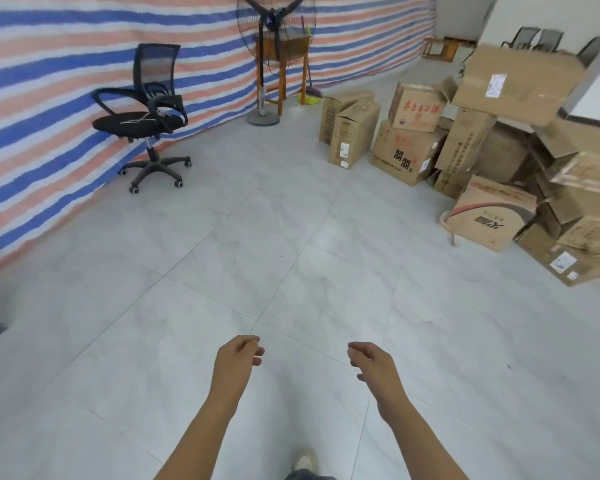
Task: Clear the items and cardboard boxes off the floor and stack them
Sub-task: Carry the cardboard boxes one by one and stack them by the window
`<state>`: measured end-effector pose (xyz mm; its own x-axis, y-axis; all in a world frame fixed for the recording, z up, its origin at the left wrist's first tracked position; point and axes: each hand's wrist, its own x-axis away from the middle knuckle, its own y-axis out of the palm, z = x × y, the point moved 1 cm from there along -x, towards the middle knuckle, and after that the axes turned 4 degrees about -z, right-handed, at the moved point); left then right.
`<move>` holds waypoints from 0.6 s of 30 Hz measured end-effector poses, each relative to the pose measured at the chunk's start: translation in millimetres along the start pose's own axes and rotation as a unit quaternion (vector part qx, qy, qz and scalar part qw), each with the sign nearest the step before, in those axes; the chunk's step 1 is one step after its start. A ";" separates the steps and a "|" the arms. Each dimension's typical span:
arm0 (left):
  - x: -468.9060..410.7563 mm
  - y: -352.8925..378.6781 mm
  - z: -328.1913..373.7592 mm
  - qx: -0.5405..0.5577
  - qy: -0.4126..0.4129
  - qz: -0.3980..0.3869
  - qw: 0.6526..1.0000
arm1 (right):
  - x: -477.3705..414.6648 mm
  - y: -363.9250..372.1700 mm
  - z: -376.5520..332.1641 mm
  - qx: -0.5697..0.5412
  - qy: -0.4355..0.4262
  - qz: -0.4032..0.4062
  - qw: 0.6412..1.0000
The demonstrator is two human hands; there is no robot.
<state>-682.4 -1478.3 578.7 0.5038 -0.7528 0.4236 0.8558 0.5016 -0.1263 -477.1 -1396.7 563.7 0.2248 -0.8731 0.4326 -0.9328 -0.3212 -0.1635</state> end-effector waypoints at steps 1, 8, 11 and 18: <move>-10.9 11.6 9.3 -0.004 0.005 -0.007 1.000 | -15.1 -7.0 -10.1 -0.008 -0.006 0.001 1.000; -73.4 61.9 29.3 -0.059 -0.023 -0.042 0.997 | -82.4 -27.1 -21.1 -0.008 0.025 -0.004 1.000; -110.5 73.8 35.6 -0.068 -0.048 -0.041 0.996 | -108.6 -36.7 -19.9 -0.011 0.058 0.013 0.998; -237.7 97.2 87.6 -0.026 -0.055 -0.040 0.997 | -207.2 -56.9 -57.9 -0.034 0.062 0.081 0.994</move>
<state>-729.2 -1213.3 544.3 0.4196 -0.7365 0.5305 0.8994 0.4164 -0.1333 -486.9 -1176.3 534.7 0.0364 -0.8578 0.5128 -0.9719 -0.1498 -0.1816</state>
